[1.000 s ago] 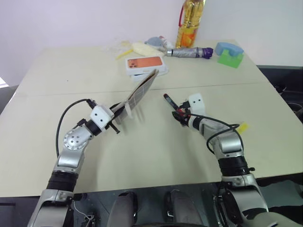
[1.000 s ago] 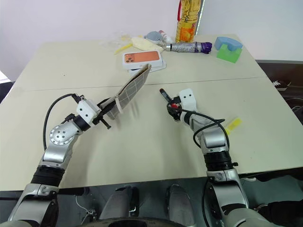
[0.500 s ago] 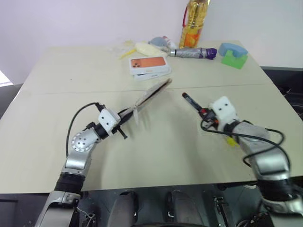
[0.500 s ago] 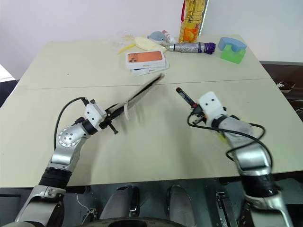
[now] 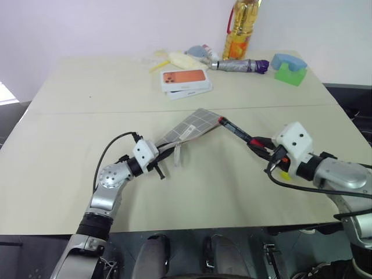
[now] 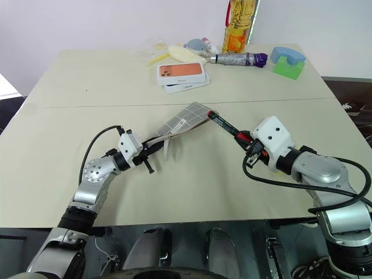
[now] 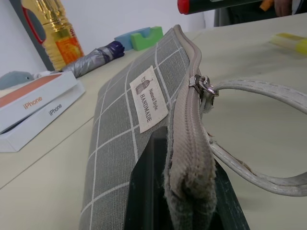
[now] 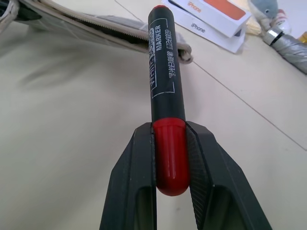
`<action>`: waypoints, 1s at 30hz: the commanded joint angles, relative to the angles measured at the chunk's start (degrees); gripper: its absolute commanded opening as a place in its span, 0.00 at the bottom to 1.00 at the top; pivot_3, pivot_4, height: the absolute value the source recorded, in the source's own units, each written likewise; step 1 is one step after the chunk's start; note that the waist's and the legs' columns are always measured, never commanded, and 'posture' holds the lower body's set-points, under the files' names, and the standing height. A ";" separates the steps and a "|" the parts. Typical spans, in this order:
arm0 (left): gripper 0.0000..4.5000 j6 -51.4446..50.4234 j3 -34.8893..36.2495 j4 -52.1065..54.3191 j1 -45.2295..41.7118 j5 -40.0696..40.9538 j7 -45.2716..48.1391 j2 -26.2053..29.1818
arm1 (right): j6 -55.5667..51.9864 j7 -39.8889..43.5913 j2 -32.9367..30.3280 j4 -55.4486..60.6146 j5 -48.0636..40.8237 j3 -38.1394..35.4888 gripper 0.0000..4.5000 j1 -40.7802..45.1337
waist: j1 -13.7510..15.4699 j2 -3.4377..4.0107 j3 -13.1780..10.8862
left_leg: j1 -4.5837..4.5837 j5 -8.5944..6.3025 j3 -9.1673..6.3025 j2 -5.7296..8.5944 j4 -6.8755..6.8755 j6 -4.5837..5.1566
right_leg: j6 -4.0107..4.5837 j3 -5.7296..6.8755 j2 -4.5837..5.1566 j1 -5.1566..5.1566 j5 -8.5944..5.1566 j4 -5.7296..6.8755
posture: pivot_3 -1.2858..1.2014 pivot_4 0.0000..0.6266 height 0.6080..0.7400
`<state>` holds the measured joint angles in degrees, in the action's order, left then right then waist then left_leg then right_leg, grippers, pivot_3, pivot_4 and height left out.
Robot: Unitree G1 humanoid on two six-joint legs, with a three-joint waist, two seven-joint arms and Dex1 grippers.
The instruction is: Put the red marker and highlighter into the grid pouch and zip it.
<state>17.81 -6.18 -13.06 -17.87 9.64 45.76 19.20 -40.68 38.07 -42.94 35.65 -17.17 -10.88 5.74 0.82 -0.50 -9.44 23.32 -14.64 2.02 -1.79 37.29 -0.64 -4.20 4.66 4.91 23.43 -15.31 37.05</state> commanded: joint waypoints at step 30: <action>0.00 -0.19 -0.68 5.28 0.61 0.00 1.76 1.10 | 4.28 0.81 -2.67 -3.23 2.12 2.53 0.07 0.25 | -0.02 0.00 0.00 | 0.00 0.00 -0.01 0.01 0.01 0.00 | 0.00 0.00 -0.01 0.00 0.00 0.00 | 0.52 0.24 1.00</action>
<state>16.44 -6.15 -10.39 -17.54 9.59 46.69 19.93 -37.72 38.58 -44.42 31.63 -15.63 -8.07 5.25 0.80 -0.50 -9.44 23.32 -14.64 2.02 -1.78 37.30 -0.64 -4.20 4.66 4.90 23.43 -15.31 37.05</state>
